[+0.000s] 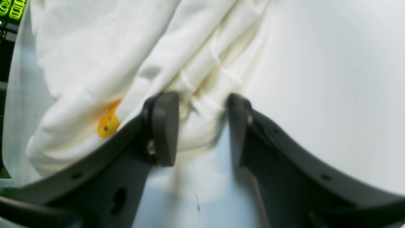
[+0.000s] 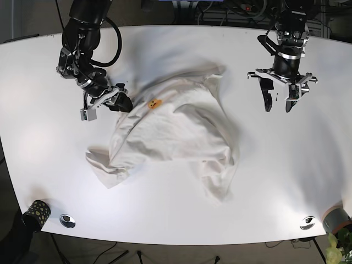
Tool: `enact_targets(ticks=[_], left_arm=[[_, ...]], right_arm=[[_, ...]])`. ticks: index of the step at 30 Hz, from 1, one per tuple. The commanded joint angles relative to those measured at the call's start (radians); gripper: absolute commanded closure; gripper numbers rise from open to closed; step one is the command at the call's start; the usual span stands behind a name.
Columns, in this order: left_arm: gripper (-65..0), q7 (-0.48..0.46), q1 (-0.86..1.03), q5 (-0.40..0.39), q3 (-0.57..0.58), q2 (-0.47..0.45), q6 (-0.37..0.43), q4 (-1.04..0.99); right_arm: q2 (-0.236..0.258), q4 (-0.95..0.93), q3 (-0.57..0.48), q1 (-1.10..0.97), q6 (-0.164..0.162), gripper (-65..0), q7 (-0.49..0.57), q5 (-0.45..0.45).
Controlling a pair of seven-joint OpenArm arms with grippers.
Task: Fold the T-shirt properly
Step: 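Grasp a shirt edge with the right gripper near the smiley patch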
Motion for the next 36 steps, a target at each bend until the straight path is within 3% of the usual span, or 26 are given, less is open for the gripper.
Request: enact_targets(ticks=[1, 12, 15, 19, 22, 31, 36], left_arm=[[-31.8, -0.027, 0.0, 0.007, -0.004, -0.008, 0.001, 0.017], [-31.8, -0.027, -0.002, 0.007, -0.004, -0.009, 0.001, 0.017], [-31.8, -0.027, -0.01, 0.005, -0.003, -0.009, 0.001, 0.017], [-31.9, -0.026, -0.036, 0.004, -0.004, -0.009, 0.001, 0.017], [-31.9, -0.026, -0.045, 0.004, -0.009, -0.005, 0.004, 0.017], [-32.1, -0.024, -0.103, 0.004, -0.012, -0.002, 0.006, 0.017], [-32.1, 0.097, -0.18, 0.004, -0.012, -0.002, 0.003, 0.017]], right_arm=[[0.001, -0.007, 0.0, 0.021, 0.0, -25.4, -0.001, 0.0], [-0.018, -0.013, -0.014, 0.027, -0.009, -24.9, 0.023, -0.003], [-0.016, -0.013, -0.044, 0.027, -0.009, -17.9, 0.025, -0.034], [-0.022, -0.011, -0.067, 0.035, -0.012, -0.2, 0.025, -0.137], [-0.047, -0.007, -0.055, 0.037, -0.012, 0.0, 0.025, -0.178], [-0.045, 0.197, -0.015, -0.088, -0.001, 0.0, 0.022, -0.178], [-0.044, 0.385, -0.012, -0.203, 0.0, 0.0, 0.022, -0.178]])
